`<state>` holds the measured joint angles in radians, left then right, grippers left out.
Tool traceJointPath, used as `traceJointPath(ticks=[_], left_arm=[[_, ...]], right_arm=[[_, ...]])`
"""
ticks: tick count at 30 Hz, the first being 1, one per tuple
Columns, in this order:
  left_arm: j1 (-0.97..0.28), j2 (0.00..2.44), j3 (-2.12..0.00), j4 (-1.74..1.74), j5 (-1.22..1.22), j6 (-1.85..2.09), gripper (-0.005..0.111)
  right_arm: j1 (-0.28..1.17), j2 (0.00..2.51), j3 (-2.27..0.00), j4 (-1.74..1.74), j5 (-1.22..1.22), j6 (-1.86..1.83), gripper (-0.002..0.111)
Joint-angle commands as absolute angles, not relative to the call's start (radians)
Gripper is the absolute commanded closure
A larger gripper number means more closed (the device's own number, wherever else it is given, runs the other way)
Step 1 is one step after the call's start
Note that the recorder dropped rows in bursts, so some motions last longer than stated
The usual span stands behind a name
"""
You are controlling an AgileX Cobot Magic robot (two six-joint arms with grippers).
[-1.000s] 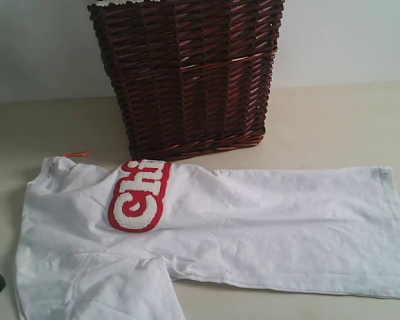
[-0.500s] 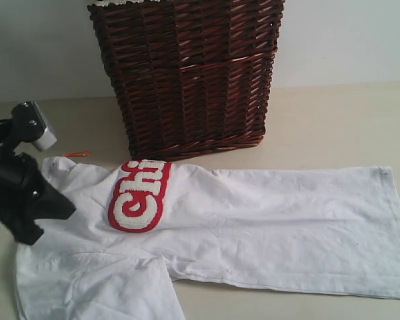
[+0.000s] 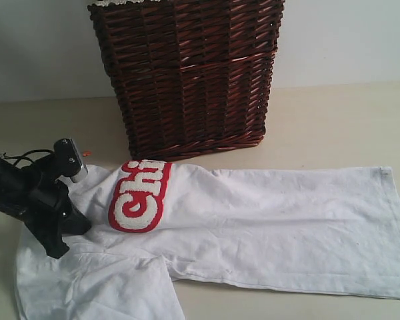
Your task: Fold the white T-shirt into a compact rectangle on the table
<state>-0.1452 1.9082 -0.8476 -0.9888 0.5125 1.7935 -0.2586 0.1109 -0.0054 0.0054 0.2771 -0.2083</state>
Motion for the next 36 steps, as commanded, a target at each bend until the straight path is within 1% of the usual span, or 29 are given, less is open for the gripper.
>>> traceJointPath(ticks=[1, 5, 9, 16, 19, 24, 27, 29, 31, 33, 34, 35, 36], left_arm=[[-0.15, 1.918, -0.849, -0.945, 0.534, 1.793, 0.107], [-0.15, 1.916, -0.827, -0.857, 0.579, 1.718, 0.107], [-0.15, 1.898, -0.75, -0.797, 0.596, 1.712, 0.107], [-0.15, 1.82, -0.651, -0.768, 0.594, 1.722, 0.107], [-0.15, 1.768, -0.644, -0.804, 0.594, 1.722, 0.107], [-0.15, 1.656, -0.648, -0.961, 0.58, 1.707, 0.107], [-0.15, 1.579, -0.661, -0.971, 0.666, 1.666, 0.107], [-0.15, 1.531, -0.665, -0.964, 0.771, 1.664, 0.106], [-0.15, 1.502, -0.665, -0.947, 0.918, 1.664, 0.1], [-0.15, 1.49, -0.665, -0.892, 1.127, 1.664, 0.088], [-0.15, 1.49, -0.66, -0.872, 1.219, 1.662, 0.081], [-0.15, 1.49, -0.65, -0.866, 1.221, 1.646, 0.073], [-0.15, 1.49, -0.639, -0.864, 1.221, 1.636, 0.067]], right_arm=[[-0.262, 0.104, 0.0, 0.012, 0.274, -0.212, 0.091], [-0.262, 0.104, 0.0, 0.012, 0.274, -0.212, 0.091], [-0.262, 0.104, 0.0, 0.012, 0.274, -0.212, 0.091], [-0.262, 0.104, 0.0, 0.012, 0.274, -0.212, 0.091], [-0.262, 0.104, 0.0, 0.012, 0.274, -0.212, 0.091], [-0.262, 0.104, 0.0, 0.012, 0.274, -0.212, 0.091], [-0.262, 0.104, 0.0, 0.012, 0.274, -0.212, 0.091], [-0.262, 0.104, 0.0, 0.015, 0.274, -0.212, 0.091], [-0.262, 0.104, 0.0, 0.017, 0.274, -0.212, 0.091], [-0.262, 0.104, 0.0, 0.017, 0.274, -0.212, 0.091], [-0.262, 0.104, 0.0, 0.017, 0.274, -0.212, 0.091], [-0.262, 0.104, 0.0, 0.02, 0.274, -0.212, 0.091], [-0.262, 0.104, 0.0, 0.02, 0.274, -0.212, 0.091]])
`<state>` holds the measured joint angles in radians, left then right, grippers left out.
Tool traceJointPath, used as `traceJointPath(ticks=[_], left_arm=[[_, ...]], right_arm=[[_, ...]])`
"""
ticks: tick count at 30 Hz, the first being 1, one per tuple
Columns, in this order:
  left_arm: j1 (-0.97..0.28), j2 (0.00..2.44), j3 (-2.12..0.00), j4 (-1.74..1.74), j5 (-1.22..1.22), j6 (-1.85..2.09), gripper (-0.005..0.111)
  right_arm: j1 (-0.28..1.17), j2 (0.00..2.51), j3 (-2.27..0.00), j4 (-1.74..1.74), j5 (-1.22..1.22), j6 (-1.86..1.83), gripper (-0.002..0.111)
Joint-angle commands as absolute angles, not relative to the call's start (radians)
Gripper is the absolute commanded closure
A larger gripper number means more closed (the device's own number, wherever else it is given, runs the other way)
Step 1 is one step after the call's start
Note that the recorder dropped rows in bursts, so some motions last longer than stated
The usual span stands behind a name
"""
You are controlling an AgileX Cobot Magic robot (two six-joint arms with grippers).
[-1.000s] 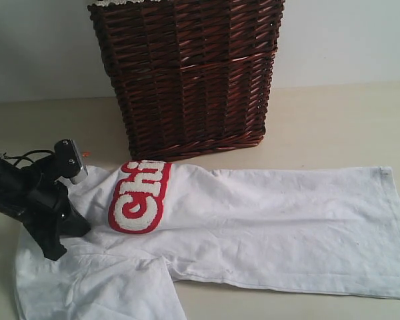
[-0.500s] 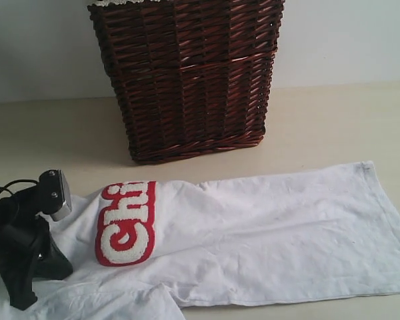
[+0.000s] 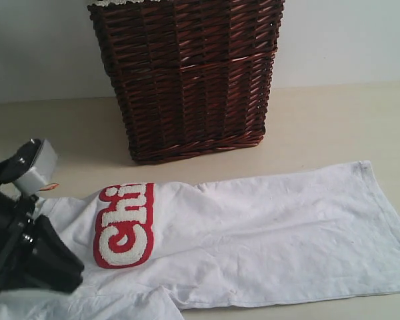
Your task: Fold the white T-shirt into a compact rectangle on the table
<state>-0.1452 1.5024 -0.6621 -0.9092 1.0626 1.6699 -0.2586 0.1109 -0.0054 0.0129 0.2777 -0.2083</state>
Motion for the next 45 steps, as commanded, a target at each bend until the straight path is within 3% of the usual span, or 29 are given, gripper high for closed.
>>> traceJointPath(ticks=[1, 12, 19, 25, 29, 33, 45], left_arm=[[-0.15, 1.49, -0.627, -0.864, 1.221, 1.622, 0.063], [-0.274, 1.49, -0.526, -0.768, 1.14, 1.634, 0.059], [-0.478, 1.486, -0.487, -0.709, 0.848, 1.599, 0.059], [-0.647, 1.485, -0.481, -0.709, 0.736, 1.48, 0.06], [-0.696, 1.499, -0.481, -0.709, 0.725, 1.474, 0.076], [-0.697, 1.506, -0.481, -0.709, 0.725, 1.474, 0.107], [-0.697, 1.471, -0.523, -0.68, 0.739, 1.406, 0.107]], right_arm=[[-0.262, 0.104, 0.0, 0.02, 0.274, -0.212, 0.091], [-0.262, 0.104, 0.0, 0.02, 0.274, -0.21, 0.091], [-0.262, 0.104, 0.0, 0.02, 0.274, -0.21, 0.091], [-0.262, 0.104, 0.0, 0.02, 0.274, -0.21, 0.091], [-0.262, 0.104, 0.0, 0.02, 0.274, -0.21, 0.091], [-0.262, 0.104, 0.0, 0.02, 0.274, -0.21, 0.091], [-0.262, 0.104, 0.0, 0.02, 0.274, -0.21, 0.091]])
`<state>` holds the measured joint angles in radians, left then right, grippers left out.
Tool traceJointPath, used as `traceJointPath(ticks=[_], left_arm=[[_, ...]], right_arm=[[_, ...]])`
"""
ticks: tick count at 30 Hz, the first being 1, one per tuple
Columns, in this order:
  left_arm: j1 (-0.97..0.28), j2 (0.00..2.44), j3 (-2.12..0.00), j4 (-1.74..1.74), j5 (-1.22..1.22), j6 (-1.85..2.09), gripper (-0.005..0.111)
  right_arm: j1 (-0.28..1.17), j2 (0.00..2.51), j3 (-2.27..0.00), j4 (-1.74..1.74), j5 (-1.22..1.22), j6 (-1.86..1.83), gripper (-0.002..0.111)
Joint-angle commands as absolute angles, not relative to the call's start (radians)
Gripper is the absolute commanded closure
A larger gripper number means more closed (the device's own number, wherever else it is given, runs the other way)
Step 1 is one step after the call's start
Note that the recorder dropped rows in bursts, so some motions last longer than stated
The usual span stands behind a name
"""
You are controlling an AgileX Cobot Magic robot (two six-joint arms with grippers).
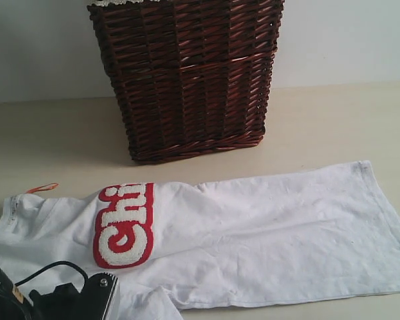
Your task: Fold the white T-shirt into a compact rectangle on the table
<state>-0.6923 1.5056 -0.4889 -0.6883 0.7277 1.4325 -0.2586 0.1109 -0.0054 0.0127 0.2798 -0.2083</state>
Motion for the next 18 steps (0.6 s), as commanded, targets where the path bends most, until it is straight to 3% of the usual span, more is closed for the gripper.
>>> traceJointPath(ticks=[1, 9, 18], left_arm=[[-0.69, 1.458, -0.541, -0.678, 0.739, 1.406, 0.107], [-0.498, 1.397, -0.708, -0.678, 0.739, 1.372, 0.107], [-0.244, 1.513, -0.727, -0.712, 0.634, 1.412, 0.107]], right_arm=[[-0.262, 0.104, 0.0, 0.02, 0.274, -0.21, 0.091], [-0.262, 0.104, 0.0, 0.02, 0.274, -0.21, 0.091], [-0.262, 0.104, 0.0, 0.02, 0.274, -0.21, 0.091]])
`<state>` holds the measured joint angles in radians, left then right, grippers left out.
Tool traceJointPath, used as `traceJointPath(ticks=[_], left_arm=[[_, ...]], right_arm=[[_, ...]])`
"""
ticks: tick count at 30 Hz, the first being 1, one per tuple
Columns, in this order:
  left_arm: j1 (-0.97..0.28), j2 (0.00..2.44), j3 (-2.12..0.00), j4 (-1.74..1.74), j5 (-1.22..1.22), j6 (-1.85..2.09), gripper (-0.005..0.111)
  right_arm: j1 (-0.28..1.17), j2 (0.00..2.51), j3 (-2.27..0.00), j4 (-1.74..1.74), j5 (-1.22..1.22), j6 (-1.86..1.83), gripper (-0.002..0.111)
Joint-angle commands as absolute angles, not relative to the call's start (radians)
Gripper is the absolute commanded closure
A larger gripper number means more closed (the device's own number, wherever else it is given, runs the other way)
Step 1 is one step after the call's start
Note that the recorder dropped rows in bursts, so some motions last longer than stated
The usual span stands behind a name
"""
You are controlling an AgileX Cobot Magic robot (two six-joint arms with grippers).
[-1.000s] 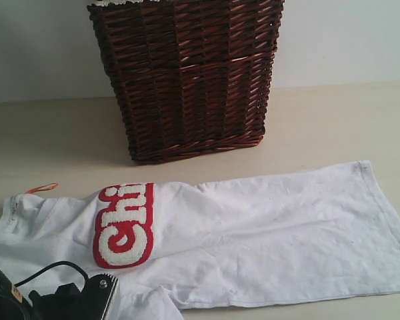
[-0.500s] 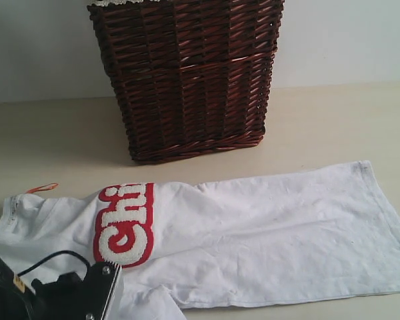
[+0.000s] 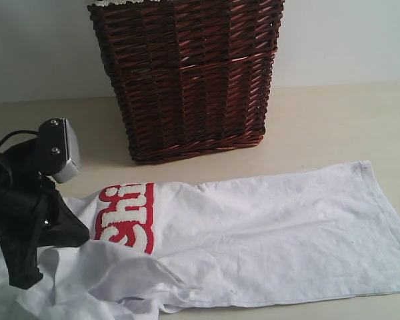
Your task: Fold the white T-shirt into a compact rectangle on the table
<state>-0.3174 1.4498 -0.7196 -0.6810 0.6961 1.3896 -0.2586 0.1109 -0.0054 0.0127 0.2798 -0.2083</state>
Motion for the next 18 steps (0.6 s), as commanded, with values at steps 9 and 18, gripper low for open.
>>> traceJointPath(ticks=[9, 18], left_arm=[[-0.181, 1.649, -0.743, -0.982, 0.459, 1.544, 0.107], [-0.181, 1.701, -0.789, -1.103, 0.333, 1.544, 0.107]], right_arm=[[-0.262, 0.104, 0.0, 0.02, 0.274, -0.21, 0.091], [-0.262, 0.104, 0.0, 0.02, 0.274, -0.21, 0.091]])
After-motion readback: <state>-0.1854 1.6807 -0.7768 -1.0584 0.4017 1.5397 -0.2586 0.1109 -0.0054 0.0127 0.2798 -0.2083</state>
